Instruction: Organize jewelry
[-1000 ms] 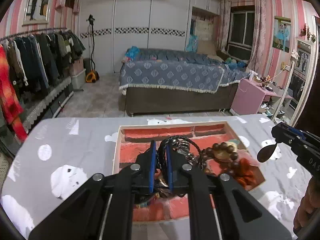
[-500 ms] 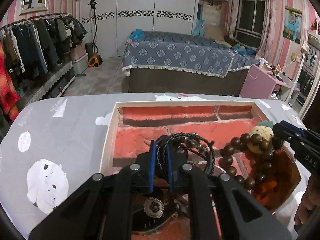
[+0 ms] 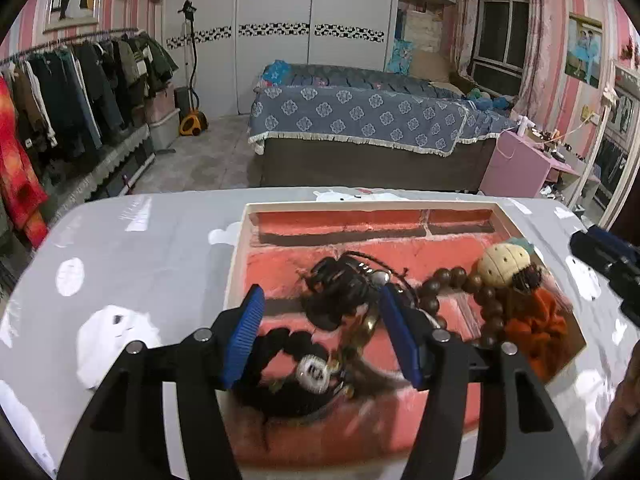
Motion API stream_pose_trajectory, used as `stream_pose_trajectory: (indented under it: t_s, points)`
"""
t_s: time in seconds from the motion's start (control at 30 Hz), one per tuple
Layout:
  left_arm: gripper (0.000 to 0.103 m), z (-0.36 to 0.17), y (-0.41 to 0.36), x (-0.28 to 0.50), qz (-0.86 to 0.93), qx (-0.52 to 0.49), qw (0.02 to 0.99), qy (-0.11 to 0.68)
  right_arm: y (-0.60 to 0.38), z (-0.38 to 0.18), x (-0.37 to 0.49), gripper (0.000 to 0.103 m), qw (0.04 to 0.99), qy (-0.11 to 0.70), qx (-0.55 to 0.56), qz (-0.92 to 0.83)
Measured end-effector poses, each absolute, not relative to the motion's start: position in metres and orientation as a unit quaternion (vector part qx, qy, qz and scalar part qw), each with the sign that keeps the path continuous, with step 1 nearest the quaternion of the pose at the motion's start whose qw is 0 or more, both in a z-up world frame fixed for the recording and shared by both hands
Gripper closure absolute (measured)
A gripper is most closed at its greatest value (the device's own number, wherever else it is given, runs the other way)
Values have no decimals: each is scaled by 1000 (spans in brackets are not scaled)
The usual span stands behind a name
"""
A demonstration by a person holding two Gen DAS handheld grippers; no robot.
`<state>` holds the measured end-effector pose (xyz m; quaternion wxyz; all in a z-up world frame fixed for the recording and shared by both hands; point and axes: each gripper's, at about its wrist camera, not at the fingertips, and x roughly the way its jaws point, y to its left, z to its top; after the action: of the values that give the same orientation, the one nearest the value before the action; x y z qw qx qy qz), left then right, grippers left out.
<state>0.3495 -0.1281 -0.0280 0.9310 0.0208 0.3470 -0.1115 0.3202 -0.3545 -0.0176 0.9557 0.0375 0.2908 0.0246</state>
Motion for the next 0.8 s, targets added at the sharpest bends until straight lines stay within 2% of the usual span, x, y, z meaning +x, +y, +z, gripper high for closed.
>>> stream_pose_trajectory:
  t_s: [0.2, 0.37, 0.43, 0.5, 0.63, 0.8]
  points:
    - [43, -17, -98, 298, -105, 6, 937, 334, -360, -4, 269, 44, 960, 277, 33, 22]
    - [18, -13, -76, 218, -87, 17, 955, 282, -361, -2, 193, 36, 968, 248, 35, 30]
    - [17, -17, -75, 188, -78, 48, 960, 265, -359, -3, 165, 30, 972, 232, 31, 26]
    - [15, -19, -75, 162, -68, 77, 964, 247, -354, -9, 129, 15, 976, 214, 26, 15]
    - [4, -22, -74, 115, -40, 95, 976, 190, -341, -25, 81, 8, 981, 195, 15, 8]
    - [4, -32, -67, 92, -54, 58, 981, 178, -338, -42, 55, 5, 983, 182, 22, -1]
